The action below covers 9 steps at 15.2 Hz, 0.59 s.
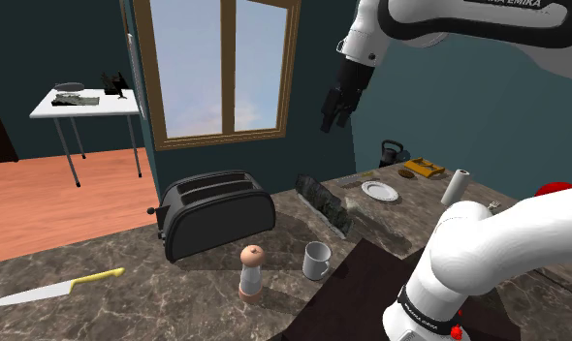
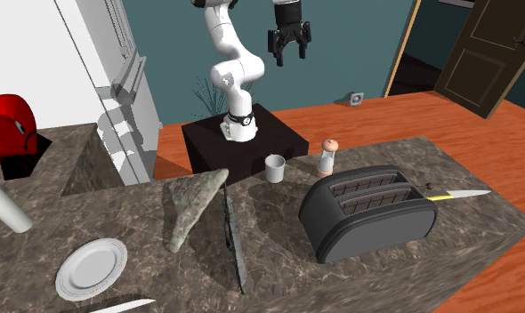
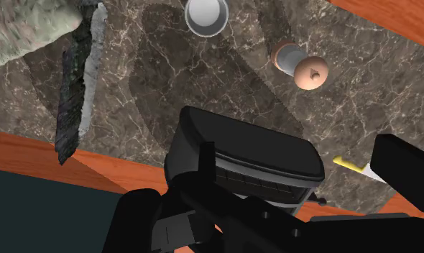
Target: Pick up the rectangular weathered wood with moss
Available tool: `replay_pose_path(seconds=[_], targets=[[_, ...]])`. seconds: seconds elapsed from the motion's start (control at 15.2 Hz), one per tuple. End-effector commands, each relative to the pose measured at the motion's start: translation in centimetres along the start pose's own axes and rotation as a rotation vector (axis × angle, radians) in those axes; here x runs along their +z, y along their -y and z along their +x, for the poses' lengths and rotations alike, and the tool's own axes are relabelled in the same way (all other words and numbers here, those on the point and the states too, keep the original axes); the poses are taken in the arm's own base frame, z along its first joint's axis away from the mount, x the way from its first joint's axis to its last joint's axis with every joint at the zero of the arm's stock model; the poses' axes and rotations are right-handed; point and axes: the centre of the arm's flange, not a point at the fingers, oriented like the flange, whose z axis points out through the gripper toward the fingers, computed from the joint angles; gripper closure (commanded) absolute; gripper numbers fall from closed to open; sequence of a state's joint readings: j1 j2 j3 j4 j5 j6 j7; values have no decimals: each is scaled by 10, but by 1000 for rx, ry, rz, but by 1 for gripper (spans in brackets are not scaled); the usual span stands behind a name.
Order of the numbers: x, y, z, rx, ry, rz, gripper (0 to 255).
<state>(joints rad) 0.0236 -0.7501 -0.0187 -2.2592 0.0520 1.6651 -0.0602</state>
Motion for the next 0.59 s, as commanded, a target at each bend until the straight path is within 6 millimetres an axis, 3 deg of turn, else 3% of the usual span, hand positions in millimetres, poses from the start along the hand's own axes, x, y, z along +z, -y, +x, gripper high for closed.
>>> replay_pose_path(seconds=[0.0, 0.53], targets=[[0, 0, 0, 0, 0, 0, 0], [73, -68, 39, 78, 25, -4, 0]])
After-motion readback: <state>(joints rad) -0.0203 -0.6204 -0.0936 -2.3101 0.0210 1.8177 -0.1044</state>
